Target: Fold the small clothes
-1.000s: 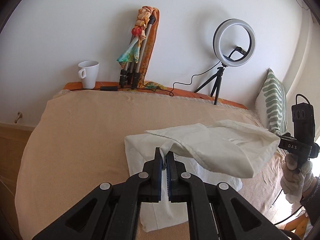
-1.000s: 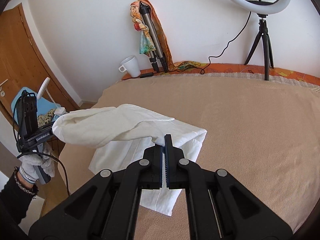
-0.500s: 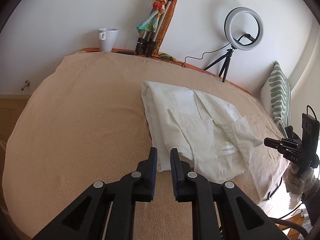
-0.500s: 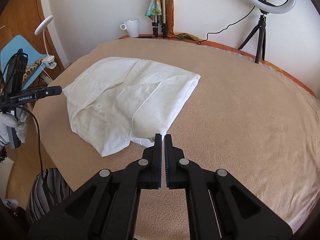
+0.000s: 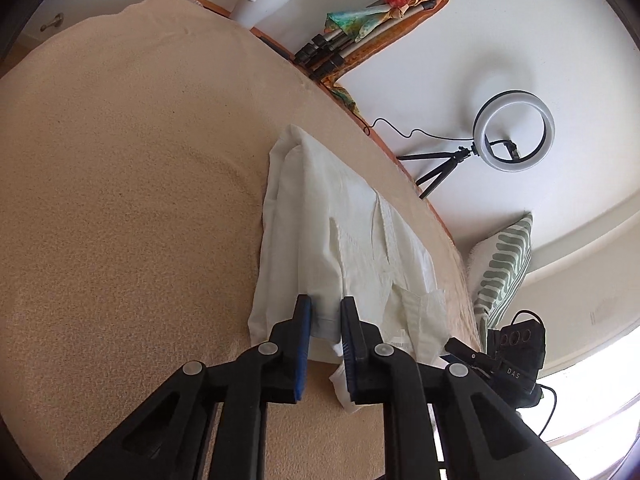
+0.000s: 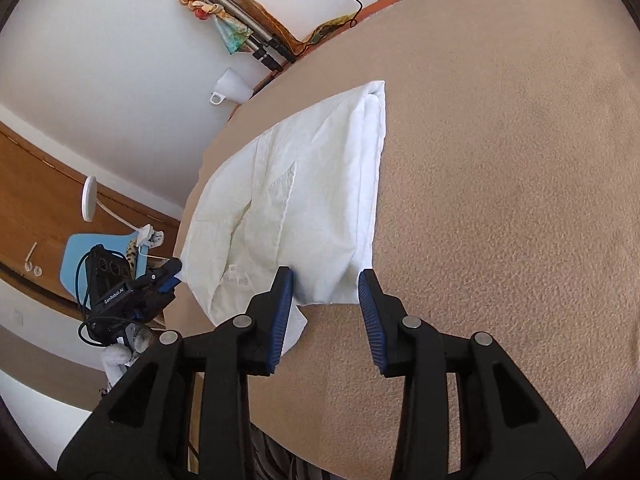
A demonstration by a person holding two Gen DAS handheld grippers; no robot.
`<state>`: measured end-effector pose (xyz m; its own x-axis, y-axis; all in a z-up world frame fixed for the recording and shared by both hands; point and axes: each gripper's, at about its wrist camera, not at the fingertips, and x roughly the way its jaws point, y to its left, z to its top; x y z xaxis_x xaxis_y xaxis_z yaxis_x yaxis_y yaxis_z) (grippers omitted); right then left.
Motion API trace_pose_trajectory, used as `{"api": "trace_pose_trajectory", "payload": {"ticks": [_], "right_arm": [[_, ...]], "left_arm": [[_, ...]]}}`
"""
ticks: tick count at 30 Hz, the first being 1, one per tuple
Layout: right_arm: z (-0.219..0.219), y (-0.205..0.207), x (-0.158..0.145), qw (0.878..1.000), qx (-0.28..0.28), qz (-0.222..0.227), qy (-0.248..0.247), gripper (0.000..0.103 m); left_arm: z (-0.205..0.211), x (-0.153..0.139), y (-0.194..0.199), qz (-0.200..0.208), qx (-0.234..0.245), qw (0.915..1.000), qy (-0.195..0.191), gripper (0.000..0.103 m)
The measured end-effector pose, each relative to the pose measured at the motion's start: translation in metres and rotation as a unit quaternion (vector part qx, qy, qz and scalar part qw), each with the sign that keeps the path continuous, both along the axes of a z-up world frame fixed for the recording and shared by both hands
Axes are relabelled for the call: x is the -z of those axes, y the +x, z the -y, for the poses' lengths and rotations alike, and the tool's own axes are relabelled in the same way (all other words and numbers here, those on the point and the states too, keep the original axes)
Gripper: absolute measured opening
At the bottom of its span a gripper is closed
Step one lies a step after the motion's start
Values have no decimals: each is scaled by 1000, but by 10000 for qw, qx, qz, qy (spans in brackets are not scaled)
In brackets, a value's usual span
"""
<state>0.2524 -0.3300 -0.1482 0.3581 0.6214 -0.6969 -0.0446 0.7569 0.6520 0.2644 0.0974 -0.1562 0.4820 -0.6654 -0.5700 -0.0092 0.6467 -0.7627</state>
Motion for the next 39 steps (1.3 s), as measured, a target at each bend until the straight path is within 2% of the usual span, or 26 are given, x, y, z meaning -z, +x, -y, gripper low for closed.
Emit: {"api": "trace_pose_trajectory", "payload": {"ticks": [3, 7, 9, 10, 14, 16, 19, 21, 22, 24, 26, 28, 32, 39], "right_arm": [[-2, 3, 3, 9999, 97, -70, 86, 11], [0, -4, -15, 9997, -13, 117, 214, 6], [1, -9, -19, 9996, -37, 175, 235, 5], [0, -10, -16, 9997, -53, 140, 175, 5], [-8, -6, 7, 9990, -122, -153, -410, 5], [-10, -7, 8, 9983, -147, -130, -548, 5], [-15, -7, -6, 9957, -413, -2, -831, 6], [-16, -9, -22, 9920, -563, 144, -1118, 13], [-17, -9, -31, 9900, -597, 286, -1248, 16], [-15, -8, -52, 9856, -557, 710, -1427, 30], [-16, 0, -69, 9825, -510, 1028, -1468, 31], [-21, 12, -80, 9812, -478, 1243, -1398, 31], [-41, 42, -80, 9755, -528, 1456, -1563, 31], [-71, 87, -46, 9724, -652, 1272, -1845, 31]], "left_arm": [[0, -3, -2, -18, -76, 9999, -85, 1], [-2, -13, -13, 110, -39, 9999, -18, 0], [-2, -4, -14, -6, -43, 9997, 248, 0], [-2, 3, -13, -90, -54, 9989, 455, 0], [-2, 16, -15, -139, -68, 9977, 655, 0], [2, 10, -17, -67, 22, 9964, 846, 0], [4, -7, -22, 135, 227, 9915, 1275, 4], [1, -23, -27, 361, 215, 9883, 1463, 16], [0, -32, -27, 499, 197, 9864, 1552, 19], [4, -50, -24, 764, 189, 9801, 1824, 24], [11, -64, -16, 1018, 178, 9726, 2081, 28], [19, -72, -2, 1182, 195, 9685, 2184, 32], [38, -70, 30, 1259, 214, 9645, 2312, 44], [59, -38, 72, 970, 303, 9632, 2487, 45]]}}
